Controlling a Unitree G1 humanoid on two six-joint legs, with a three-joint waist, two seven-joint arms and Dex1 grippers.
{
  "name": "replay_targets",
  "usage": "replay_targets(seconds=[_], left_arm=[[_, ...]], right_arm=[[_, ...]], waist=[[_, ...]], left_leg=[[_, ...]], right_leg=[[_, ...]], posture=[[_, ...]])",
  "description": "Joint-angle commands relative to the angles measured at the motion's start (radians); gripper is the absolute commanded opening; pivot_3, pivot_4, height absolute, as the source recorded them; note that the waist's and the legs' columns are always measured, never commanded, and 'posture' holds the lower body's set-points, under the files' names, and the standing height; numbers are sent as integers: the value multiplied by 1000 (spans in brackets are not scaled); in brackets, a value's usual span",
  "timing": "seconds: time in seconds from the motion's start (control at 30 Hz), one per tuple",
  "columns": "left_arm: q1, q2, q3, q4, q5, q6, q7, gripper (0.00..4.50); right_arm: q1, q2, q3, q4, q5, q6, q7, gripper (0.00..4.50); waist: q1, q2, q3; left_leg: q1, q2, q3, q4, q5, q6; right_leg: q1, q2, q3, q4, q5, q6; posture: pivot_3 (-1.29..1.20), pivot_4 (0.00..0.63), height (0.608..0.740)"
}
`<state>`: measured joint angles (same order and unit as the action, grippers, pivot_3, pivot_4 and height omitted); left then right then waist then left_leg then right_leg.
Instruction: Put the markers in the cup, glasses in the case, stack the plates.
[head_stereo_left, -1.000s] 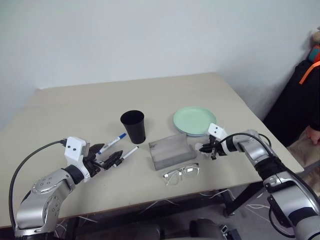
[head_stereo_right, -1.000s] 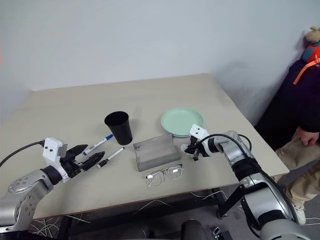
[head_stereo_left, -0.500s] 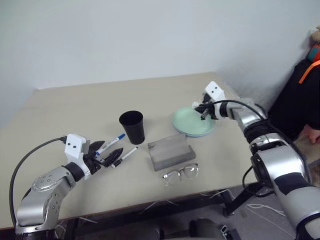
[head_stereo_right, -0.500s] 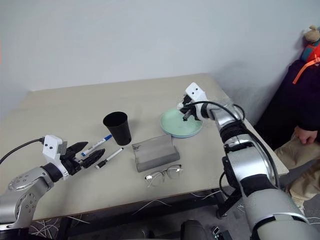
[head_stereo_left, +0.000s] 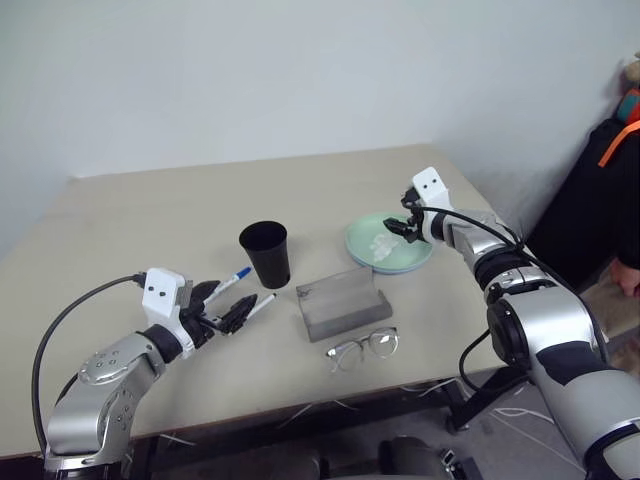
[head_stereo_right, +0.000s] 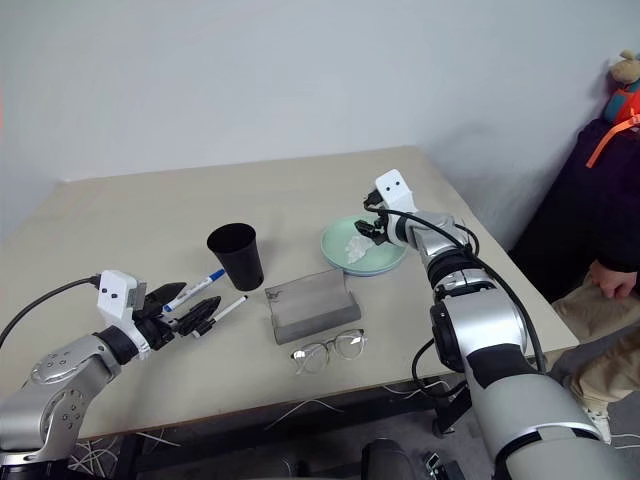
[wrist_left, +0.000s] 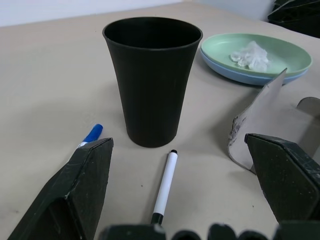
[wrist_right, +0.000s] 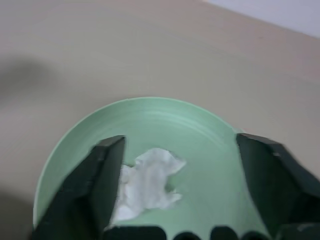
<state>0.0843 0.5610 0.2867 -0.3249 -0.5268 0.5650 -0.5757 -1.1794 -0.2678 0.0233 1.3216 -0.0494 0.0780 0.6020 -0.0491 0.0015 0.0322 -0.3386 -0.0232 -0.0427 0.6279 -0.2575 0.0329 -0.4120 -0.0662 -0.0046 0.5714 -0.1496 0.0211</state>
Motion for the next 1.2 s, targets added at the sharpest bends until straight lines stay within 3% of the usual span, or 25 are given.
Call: replay_targets(seconds=[0.03, 0.2, 0.3, 0.43, 0.57, 0.77, 1.0, 1.2], left_arm=[[-66, 4, -30, -29, 3, -3, 1, 4500], [-159, -1, -130, -11, 44, 1, 2, 4500], [-227, -13, -204, -4, 53, 16, -17, 4500], [-279, 11, -275, -3, 63, 42, -67, 4500], [-314, 96, -343, 1, 91, 46, -172, 4500], [-353, 205, -406, -8, 127, 21, -309, 4500], [-445, 203, -502, -14, 152, 31, -410, 4500], [-578, 155, -605, -6, 156, 174, -423, 4500]], right_arm=[[-56, -41, -30, -38, 13, -4, 27, 4464], [-42, -120, -12, -96, -2, 22, 124, 4464], [12, -192, 21, -228, 1, 91, 293, 4464], [158, -293, 71, -559, 34, 233, 503, 4464], [321, -420, 67, -902, 130, 361, 694, 4464], [441, -548, 55, -1154, 273, 486, 869, 4464], [452, -578, 67, -1209, 310, 487, 870, 4464], [448, -563, 84, -1224, 319, 493, 845, 4464]], waist=[[0, 0, 0], [1, 0, 0], [0, 0, 0], [2, 0, 0], [1, 1, 0], [1, 1, 1], [4, -1, 2], [6, -1, 3]], left_leg=[[0, 0, 0, 0, 0, 0], [0, -2, 0, 1, 0, 1], [0, -3, 1, 1, 0, 1], [0, -3, 1, 1, 0, 2], [0, -2, 1, 1, 0, 2], [0, 0, 5, 2, 0, 2], [1, 1, 5, 5, -2, -2], [-1, 1, 5, 7, 0, 2]], right_leg=[[0, 0, 0, 0, 0, 0], [2, 0, 3, -1, 0, 0], [2, 1, 6, -1, 0, 0], [2, 2, 7, -1, 0, 1], [1, 2, 8, -1, -1, 1], [2, 3, 8, -1, -2, 3], [2, 2, 5, -2, -4, 5], [2, 2, 5, -2, -4, 6]], posture=[[0, 0, 727], [0, 0, 727], [0, 0, 727], [0, 0, 727], [0, 0, 727], [0, 0, 727], [0, 0, 727], [0, 0, 727]])
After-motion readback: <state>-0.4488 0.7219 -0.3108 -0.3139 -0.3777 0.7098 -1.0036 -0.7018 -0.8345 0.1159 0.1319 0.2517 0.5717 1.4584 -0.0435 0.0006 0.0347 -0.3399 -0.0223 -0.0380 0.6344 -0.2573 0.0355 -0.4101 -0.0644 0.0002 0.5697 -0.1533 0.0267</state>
